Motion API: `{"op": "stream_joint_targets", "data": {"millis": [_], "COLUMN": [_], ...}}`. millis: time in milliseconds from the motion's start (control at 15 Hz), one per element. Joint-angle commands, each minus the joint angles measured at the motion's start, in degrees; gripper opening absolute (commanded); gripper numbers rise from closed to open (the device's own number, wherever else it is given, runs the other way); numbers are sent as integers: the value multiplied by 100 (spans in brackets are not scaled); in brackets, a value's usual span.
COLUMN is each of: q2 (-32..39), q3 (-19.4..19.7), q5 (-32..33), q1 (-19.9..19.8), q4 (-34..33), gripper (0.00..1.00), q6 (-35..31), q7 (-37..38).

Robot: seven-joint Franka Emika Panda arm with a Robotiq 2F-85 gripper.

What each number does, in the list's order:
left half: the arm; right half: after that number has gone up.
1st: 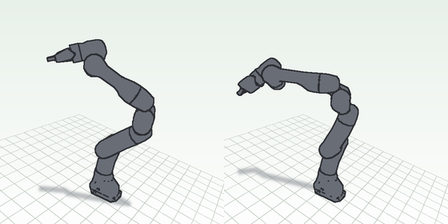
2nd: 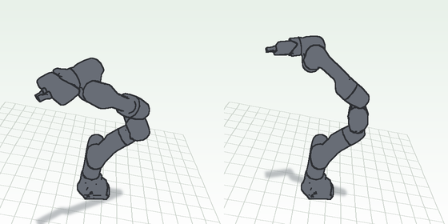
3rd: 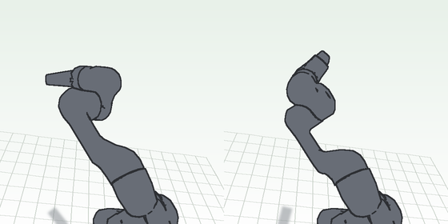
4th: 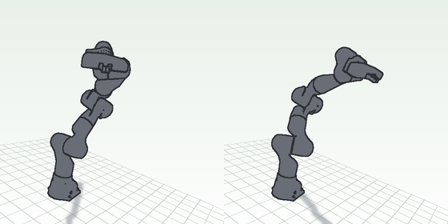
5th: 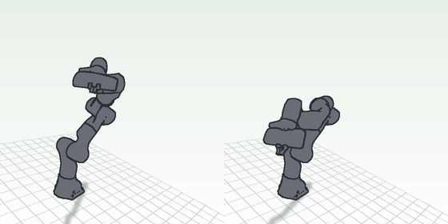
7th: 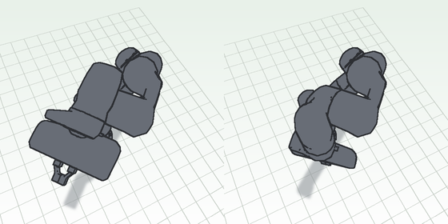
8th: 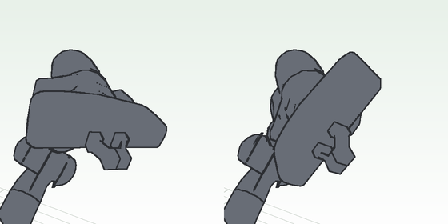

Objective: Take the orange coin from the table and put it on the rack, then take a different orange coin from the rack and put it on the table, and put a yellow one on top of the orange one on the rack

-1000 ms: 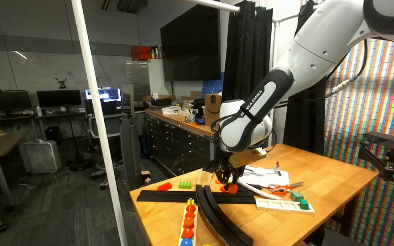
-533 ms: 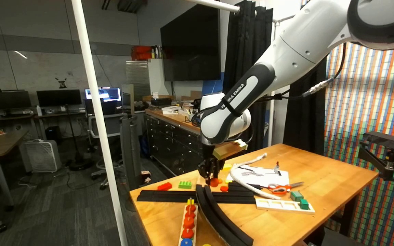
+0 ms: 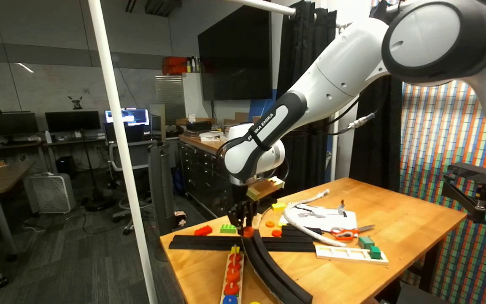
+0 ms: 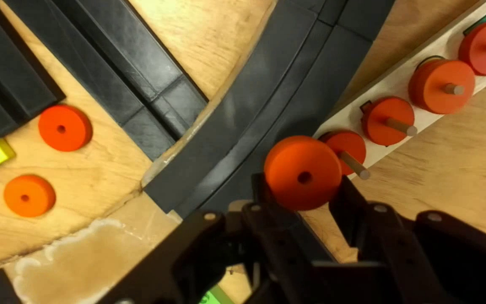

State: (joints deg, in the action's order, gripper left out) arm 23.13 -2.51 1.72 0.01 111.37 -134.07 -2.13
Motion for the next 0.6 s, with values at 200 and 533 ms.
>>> {"op": "stream_joint_targets", "data": {"millis": [200, 533], "q2": [616, 827], "q3": [-130, -221], "q5": [-153, -242], "q1": [-6, -15], "q4": [-983, -1251], "gripper": [24, 24], "q6": [599, 739], "q7": [-467, -695]}}
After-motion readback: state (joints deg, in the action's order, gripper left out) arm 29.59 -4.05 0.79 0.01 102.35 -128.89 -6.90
